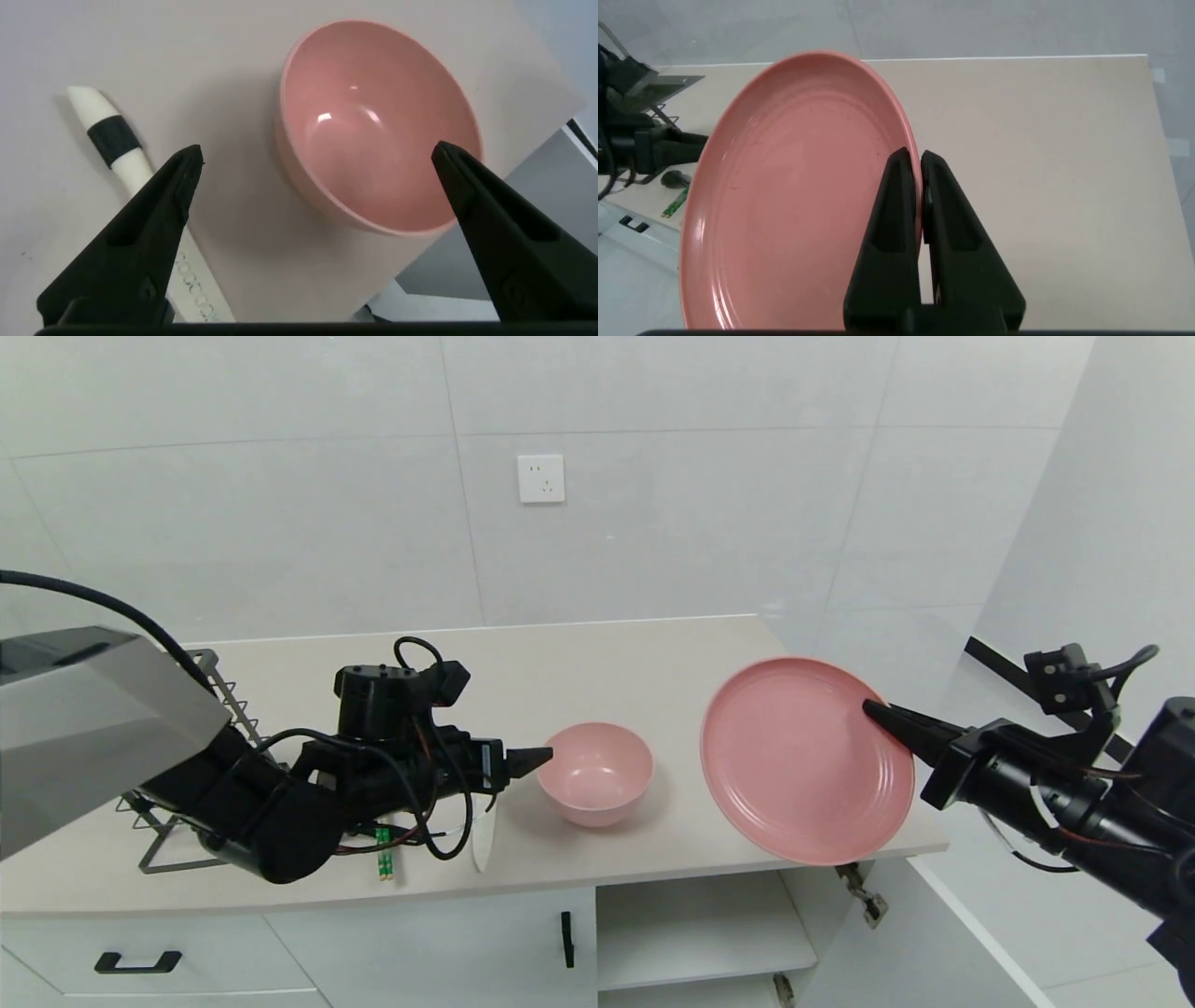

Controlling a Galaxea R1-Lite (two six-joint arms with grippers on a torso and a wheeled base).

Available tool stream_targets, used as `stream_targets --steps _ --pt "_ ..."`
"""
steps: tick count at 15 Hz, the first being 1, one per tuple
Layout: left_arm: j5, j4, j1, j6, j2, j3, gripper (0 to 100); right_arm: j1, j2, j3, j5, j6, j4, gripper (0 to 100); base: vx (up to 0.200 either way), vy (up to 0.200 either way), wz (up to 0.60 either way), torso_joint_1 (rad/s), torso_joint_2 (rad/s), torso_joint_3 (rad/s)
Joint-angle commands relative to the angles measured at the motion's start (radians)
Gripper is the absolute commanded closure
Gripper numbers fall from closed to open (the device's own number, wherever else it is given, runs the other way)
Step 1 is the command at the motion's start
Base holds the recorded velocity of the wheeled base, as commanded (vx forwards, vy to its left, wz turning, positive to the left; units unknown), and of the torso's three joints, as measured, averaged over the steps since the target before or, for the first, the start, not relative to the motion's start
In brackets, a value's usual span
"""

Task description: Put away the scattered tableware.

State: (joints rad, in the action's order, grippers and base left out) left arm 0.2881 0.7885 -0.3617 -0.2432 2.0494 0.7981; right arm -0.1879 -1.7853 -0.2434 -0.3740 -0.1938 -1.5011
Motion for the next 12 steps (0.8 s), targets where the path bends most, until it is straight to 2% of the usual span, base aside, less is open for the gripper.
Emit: stream_targets --steps 1,6,12 --pt "-0.004 -0.002 -0.016 -0.001 0.066 0.049 0 -0.001 -0.003 -0.005 0.000 -0.001 -0.001 100 0.000 0.000 0.00 0.000 0.00 0.000" --pt "-0.075 -0.014 -0.065 0.001 0.170 0.148 0 -0.001 -0.003 -0.002 0.000 0.001 -0.001 100 0.000 0.000 0.00 0.000 0.00 0.000" --pt "-0.098 -0.018 -0.083 0.001 0.224 0.196 0 -0.001 -0.003 -0.002 0.000 0.008 -0.001 100 0.000 0.000 0.00 0.000 0.00 0.000"
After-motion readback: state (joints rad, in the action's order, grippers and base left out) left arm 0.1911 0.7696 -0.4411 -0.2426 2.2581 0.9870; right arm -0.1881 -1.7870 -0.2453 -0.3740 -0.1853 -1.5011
